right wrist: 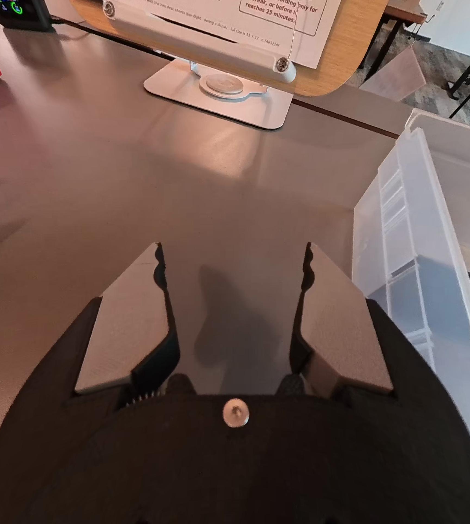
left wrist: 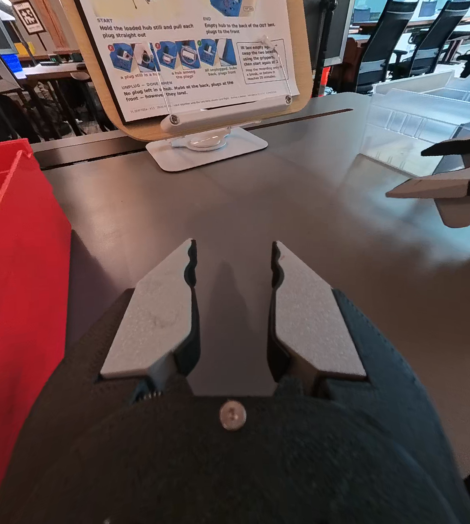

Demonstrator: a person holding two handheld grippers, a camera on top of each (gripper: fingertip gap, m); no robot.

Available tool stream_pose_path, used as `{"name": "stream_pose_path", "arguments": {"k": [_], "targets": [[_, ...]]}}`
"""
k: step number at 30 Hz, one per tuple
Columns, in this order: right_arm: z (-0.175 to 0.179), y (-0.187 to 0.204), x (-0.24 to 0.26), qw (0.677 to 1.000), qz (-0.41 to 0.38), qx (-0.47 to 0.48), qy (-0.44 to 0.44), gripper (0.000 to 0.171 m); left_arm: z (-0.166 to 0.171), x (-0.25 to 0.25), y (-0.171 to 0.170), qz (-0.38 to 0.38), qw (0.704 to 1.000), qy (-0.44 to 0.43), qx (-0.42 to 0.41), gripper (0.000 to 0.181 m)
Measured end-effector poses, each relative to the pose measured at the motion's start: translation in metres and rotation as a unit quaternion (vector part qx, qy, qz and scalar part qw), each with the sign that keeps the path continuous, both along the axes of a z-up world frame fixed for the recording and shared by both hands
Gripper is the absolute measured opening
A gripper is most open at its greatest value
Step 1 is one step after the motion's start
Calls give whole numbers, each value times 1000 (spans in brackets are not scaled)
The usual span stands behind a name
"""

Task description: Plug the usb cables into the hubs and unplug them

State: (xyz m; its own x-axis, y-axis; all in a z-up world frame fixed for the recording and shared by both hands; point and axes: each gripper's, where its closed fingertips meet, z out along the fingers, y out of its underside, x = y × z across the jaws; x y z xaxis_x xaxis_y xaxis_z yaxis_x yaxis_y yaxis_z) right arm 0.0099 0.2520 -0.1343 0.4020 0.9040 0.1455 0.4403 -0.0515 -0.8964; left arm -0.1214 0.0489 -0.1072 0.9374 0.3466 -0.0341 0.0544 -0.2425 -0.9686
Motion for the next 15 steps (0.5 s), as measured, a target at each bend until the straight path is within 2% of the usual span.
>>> {"name": "stream_pose_path", "arguments": {"k": [1, 11, 15], "targets": [[1, 0, 0, 1000, -1, 2, 4, 94, -1, 0, 0, -2, 1000, -1, -2, 51], [5, -18, -2, 999, 44, 14, 13, 92, -18, 5, 21, -47, 996, -50, -51, 54], [2, -31, -7, 996, 80, 27, -5, 92, -38, 7, 28, -57, 990, -66, -115, 55]]}}
